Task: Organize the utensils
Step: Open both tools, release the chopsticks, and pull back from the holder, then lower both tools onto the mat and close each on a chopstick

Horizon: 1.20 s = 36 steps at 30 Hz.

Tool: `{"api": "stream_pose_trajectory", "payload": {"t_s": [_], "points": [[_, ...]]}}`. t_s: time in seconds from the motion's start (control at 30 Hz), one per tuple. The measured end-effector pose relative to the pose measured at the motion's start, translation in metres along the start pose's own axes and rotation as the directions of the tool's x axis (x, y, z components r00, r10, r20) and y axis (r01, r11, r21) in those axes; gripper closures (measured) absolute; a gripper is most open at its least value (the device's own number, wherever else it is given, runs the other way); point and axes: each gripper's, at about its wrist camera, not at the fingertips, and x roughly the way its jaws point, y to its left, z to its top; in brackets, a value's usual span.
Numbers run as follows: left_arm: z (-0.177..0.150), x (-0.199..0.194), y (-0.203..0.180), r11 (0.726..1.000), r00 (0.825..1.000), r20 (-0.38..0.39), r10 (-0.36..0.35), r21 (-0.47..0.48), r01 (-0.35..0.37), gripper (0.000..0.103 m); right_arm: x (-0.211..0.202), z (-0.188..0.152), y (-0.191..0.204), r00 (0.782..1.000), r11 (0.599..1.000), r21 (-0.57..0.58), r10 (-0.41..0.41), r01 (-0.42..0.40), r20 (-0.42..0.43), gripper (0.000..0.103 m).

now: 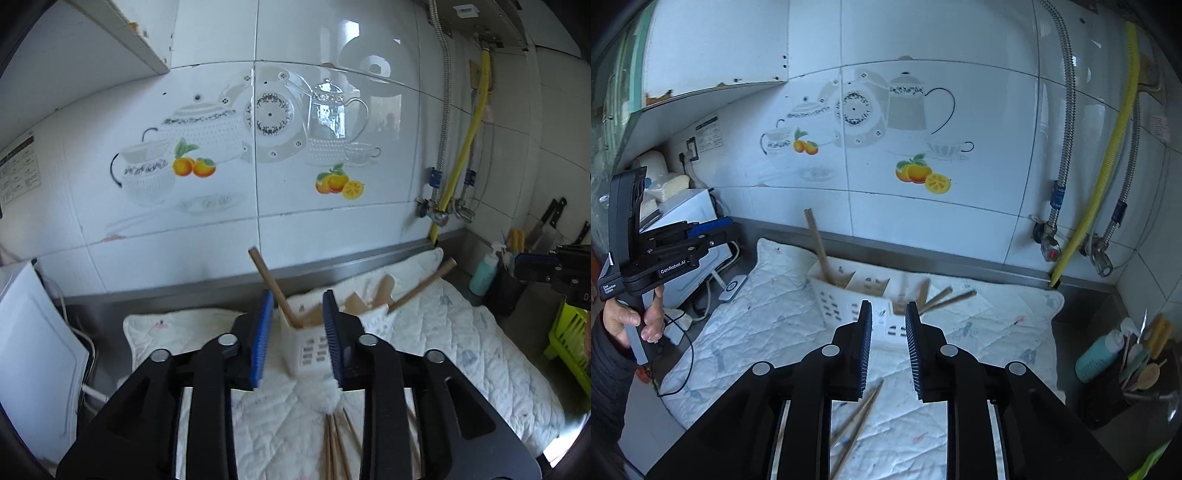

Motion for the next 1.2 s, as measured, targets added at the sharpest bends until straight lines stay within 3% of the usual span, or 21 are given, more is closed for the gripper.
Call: {"api": "stream_pose_trajectory", "payload": {"t_s": [0.3, 0.6, 0.83, 1.03, 1.2], "points": [[-0.070, -0.054, -0.001, 1.000, 1.000, -0.029, 0.002, 0.003, -0.002, 0.051, -0.039, -0.083, 0.034, 0.999, 1.000, -0.013, 0.026, -0.026, 0.021, 0.082], [-0.155, -0.062, -0.017, 0.998, 0.990, -0.128, 0.060, 0.033, -0.056, 0.051, -0.019, -0.176, 0.062, 0.999, 1.000, -0.001, -0.027, 0.027, -0.017, 0.078], [-0.214, -0.049, -0.025, 0.997, 0.970, -0.231, 0.068, 0.051, -0.058, 0.051, 0.007, -0.218, 0.068, 0.995, 0.997, 0.039, -0.056, 0.059, -0.079, 0.078], [-0.258, -0.030, -0.025, 0.998, 0.942, -0.331, 0.051, 0.051, -0.036, 0.053, 0.024, -0.241, 0.075, 0.991, 0.996, 0.065, -0.051, 0.059, -0.122, 0.078], [-0.273, -0.018, -0.019, 1.000, 0.931, -0.363, 0.025, 0.017, -0.020, 0.070, 0.036, -0.255, 0.078, 0.989, 0.993, 0.102, -0.036, 0.051, -0.144, 0.078]]}}
